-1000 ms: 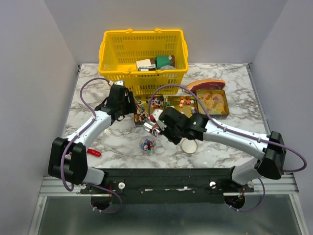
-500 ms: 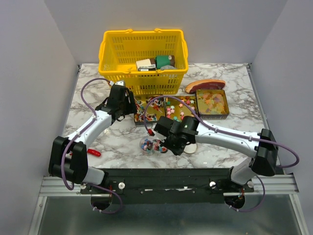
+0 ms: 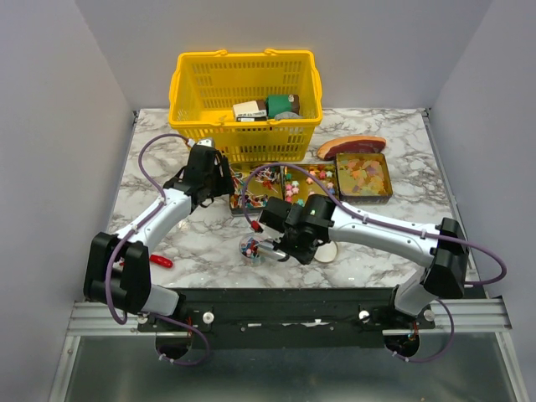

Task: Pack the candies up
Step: Place the fake candies in the packing bottle, then place the spatula at the center of the board, then pick up the bottle lid at the center of the board.

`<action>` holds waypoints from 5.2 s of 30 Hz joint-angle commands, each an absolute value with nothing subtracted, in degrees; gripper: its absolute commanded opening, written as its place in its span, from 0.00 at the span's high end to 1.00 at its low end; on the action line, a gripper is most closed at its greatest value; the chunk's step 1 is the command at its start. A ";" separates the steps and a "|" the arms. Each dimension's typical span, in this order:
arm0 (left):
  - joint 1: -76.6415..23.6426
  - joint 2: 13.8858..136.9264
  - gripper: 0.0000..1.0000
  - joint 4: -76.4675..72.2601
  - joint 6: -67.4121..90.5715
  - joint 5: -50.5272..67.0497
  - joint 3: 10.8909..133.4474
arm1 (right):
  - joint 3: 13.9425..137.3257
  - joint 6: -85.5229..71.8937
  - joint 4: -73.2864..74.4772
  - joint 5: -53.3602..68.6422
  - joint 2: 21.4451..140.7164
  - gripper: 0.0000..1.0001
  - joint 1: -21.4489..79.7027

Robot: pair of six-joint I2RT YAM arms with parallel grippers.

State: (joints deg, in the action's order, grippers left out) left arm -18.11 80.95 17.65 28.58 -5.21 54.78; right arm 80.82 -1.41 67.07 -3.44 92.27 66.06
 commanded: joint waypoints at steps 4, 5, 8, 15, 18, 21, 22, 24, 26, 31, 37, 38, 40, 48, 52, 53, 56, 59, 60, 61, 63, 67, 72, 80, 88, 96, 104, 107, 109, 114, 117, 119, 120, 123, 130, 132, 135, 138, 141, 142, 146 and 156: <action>-17.84 81.65 0.20 16.96 28.83 -3.96 55.46 | 83.23 -0.96 71.28 -5.45 91.41 0.99 66.62; -17.84 81.74 0.20 16.88 28.92 -3.87 55.46 | 83.15 -1.49 71.45 -5.71 91.23 0.99 66.62; -17.84 81.74 0.20 16.79 29.00 -3.69 55.46 | 82.62 -4.20 71.89 -7.72 89.57 0.99 66.62; -17.84 80.42 0.16 16.26 29.00 -4.92 54.50 | 74.11 -19.40 68.22 -16.87 80.80 0.99 63.03; -17.84 78.84 0.14 15.65 29.09 -6.41 53.35 | 68.06 -27.23 65.84 -18.53 75.70 0.99 58.46; -17.84 77.52 0.13 14.85 29.44 -7.12 52.30 | 62.95 -35.40 65.04 -21.95 71.91 0.99 53.98; -17.84 77.26 0.13 14.77 29.79 -7.12 52.12 | 61.36 -37.25 64.78 -22.84 69.46 0.99 52.75; -17.84 76.38 0.13 14.24 29.88 -7.47 51.51 | 58.20 -40.94 62.59 -23.73 67.25 0.99 48.97; -17.84 75.50 0.11 13.71 30.06 -7.56 50.63 | 52.66 -42.62 60.31 -22.42 65.57 0.99 43.80; -17.84 73.74 0.05 13.19 30.23 -8.17 49.48 | 44.57 -44.65 51.78 -20.92 65.65 0.99 38.41; -17.84 72.69 0.01 15.37 30.23 -7.56 50.36 | 39.29 -47.20 45.80 -20.57 68.64 0.99 34.63; -17.84 72.34 0.01 16.60 30.32 -6.51 50.97 | 39.03 -46.94 45.36 -20.22 68.99 0.99 33.76; -17.84 71.72 0.01 17.75 30.85 -5.02 51.33 | 38.67 -46.85 44.48 -19.34 70.13 0.99 33.23; -17.84 68.21 0.01 23.99 32.78 -0.09 51.33 | 39.03 -45.34 40.45 -19.33 72.69 0.70 32.17; -17.84 63.64 0.01 26.11 34.98 -0.09 49.84 | 37.62 -45.18 38.15 -21.96 69.97 0.56 32.26; -17.84 61.63 0.01 25.49 35.07 0.35 48.79 | 37.44 -45.09 37.97 -22.84 69.44 0.54 32.17; -17.84 59.68 0.01 25.66 34.98 1.67 48.08 | 37.27 -43.69 37.27 -23.82 66.54 0.52 32.26; -17.84 58.28 0.01 26.46 35.07 0.62 47.55 | 36.91 -39.74 34.81 -22.24 63.11 0.52 32.34; -17.93 57.49 0.01 26.02 35.42 0.70 46.94 | 36.57 -36.33 32.54 -21.28 62.32 0.52 32.34; -17.84 56.52 0.01 25.23 35.51 0.62 46.06 | 36.13 -34.04 30.78 -18.83 60.49 0.51 32.60; -17.93 53.45 0.01 22.16 35.94 0.79 43.08 | 34.64 -29.81 25.87 -19.15 58.20 0.51 35.58; -17.32 52.03 0.01 22.41 37.62 -1.67 42.36 | 32.34 -28.65 20.30 -16.45 56.33 0.50 39.98; -17.05 52.38 0.01 26.63 38.06 -4.66 43.68 | 33.75 -31.90 18.99 -17.13 66.52 0.49 47.01; -16.96 50.37 0.01 27.24 38.58 -2.55 41.93 | 34.89 -36.03 15.82 -18.98 75.49 0.49 52.64; -16.87 47.55 0.01 28.30 37.79 -2.46 40.87 | 37.26 -37.88 17.13 -24.34 74.97 0.49 56.60; -16.87 47.29 0.01 28.48 37.26 -1.32 40.26 | 41.66 -38.14 19.33 -26.63 81.54 0.49 60.20; -16.87 46.14 0.01 27.34 37.62 -0.62 39.03 | 40.34 -43.33 19.69 -29.62 85.51 0.51 60.38; -16.87 46.23 0.01 26.90 37.79 -0.09 38.76 | 40.34 -42.80 18.55 -27.61 86.92 0.56 60.38; -16.87 46.41 0.01 26.63 37.79 -0.09 38.58 | 40.34 -42.45 17.49 -26.29 87.71 0.67 60.29; -16.87 46.67 0.01 25.58 37.79 1.93 38.15 | 40.17 -42.71 17.05 -24.08 88.33 0.96 60.38; -16.87 46.76 0.01 24.61 37.88 2.55 37.62 | 39.29 -42.28 17.23 -23.64 84.57 0.99 60.38; -16.87 47.19 0.01 24.35 37.97 3.07 37.53 | 39.11 -41.58 17.66 -23.55 81.58 0.99 60.38; -16.87 47.28 0.01 24.26 37.97 3.25 37.44 | 39.11 -40.44 18.10 -23.47 79.56 0.99 60.38; -16.87 47.20 0.01 23.56 37.53 5.18 37.53 | 39.64 -37.11 19.07 -21.72 70.78 0.99 60.21; -16.96 43.78 0.01 20.13 36.47 9.23 36.91 | 44.11 -28.57 19.16 -5.91 49.68 0.99 57.48; -16.96 41.84 0.01 18.20 36.04 11.41 36.91 | 46.48 -26.91 18.99 1.29 44.49 0.99 55.99; -17.05 40.26 0.01 12.67 35.42 20.01 36.83 | 51.14 -26.54 19.16 9.30 41.49 0.99 55.02; -17.05 39.64 0.02 4.42 35.42 30.82 36.30 | 55.88 -25.93 19.51 16.85 41.57 0.99 54.76; -17.23 38.24 0.03 -1.04 33.76 37.69 37.26 | 60.27 -25.40 20.21 25.55 42.53 0.99 54.84; -17.23 37.88 0.03 -2.19 32.53 39.01 37.61 | 60.99 -25.84 20.13 27.75 43.15 0.99 54.84; -17.40 39.28 0.01 -12.35 33.91 51.91 39.98 | 63.54 -28.21 18.99 38.20 45.52 0.99 54.76; -24.60 41.14 0.01 -21.37 31.93 69.26 44.90 | 66.09 -31.55 15.91 46.58 50.88 0.99 54.76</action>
State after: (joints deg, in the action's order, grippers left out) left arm -21.15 41.80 -18.70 36.27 59.46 41.65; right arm 63.26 -30.17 17.96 40.42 49.01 55.00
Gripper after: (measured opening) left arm 0.985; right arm 0.012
